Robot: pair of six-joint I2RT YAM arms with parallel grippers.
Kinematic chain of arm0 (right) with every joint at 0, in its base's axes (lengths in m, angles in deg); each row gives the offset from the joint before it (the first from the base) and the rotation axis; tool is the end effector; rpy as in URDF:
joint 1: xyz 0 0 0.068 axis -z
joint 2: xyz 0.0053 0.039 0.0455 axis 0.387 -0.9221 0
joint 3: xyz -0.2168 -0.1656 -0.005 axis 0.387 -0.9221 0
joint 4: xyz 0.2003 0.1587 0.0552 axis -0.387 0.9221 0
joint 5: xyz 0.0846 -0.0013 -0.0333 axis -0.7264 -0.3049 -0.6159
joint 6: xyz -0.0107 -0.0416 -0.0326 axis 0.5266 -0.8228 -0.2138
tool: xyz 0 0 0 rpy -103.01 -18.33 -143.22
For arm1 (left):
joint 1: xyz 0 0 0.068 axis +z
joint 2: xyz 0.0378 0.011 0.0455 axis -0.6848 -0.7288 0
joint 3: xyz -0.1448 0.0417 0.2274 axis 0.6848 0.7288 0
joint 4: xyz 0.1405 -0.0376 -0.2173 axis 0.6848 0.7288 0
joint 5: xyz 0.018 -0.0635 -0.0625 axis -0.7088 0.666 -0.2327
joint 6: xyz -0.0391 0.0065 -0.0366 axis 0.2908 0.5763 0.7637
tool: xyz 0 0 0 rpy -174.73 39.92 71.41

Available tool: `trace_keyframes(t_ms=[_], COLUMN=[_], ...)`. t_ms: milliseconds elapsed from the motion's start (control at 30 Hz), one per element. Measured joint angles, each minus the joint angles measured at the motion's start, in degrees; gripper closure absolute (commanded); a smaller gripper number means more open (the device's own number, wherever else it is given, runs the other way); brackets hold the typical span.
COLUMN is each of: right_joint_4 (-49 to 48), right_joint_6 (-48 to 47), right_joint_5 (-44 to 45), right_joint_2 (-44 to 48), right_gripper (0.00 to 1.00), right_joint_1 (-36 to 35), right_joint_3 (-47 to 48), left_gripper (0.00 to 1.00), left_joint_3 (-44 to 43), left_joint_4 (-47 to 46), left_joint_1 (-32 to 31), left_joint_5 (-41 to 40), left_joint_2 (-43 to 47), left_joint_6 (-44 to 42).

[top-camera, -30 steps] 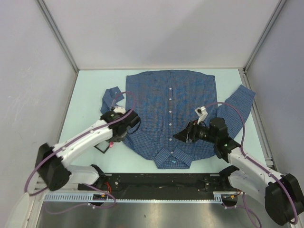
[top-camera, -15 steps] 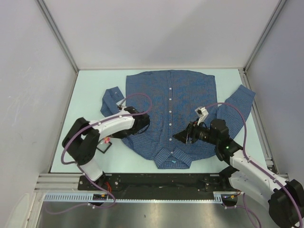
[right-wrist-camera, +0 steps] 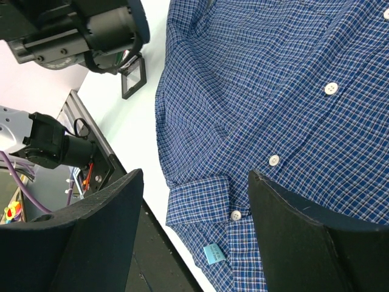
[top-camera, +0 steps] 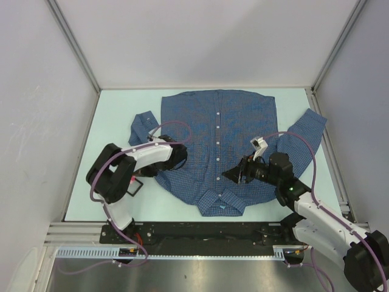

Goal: Remove the brooch from the garment

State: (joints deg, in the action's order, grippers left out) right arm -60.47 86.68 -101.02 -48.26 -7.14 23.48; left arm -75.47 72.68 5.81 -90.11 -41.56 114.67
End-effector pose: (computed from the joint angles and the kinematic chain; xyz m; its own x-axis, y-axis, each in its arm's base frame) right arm 0.1554 0.1079 0.2245 -0.6082 0.1466 -0.7801 -0.6011 0.5568 0.5732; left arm 0.2212 -0.1339 0.1770 -0.9480 0.1118 -0.2979 -0.1715 0.6091 0.7743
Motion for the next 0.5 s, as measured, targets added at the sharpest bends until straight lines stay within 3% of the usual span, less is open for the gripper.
trace_keyframes(t_ms=[500], right_joint_4=[0.2], right_joint_6=[0.0], right_joint_5=[0.4], right_joint_2=[0.3], right_gripper=[0.27], right_joint_1=[0.0], right_joint_3=[0.0], left_gripper=[1.00], left_joint_3=[0.0], left_joint_4=[-2.4], left_joint_1=[1.4], left_joint_5=[0.2], left_joint_2=[-3.7], left_joint_6=[-5.2])
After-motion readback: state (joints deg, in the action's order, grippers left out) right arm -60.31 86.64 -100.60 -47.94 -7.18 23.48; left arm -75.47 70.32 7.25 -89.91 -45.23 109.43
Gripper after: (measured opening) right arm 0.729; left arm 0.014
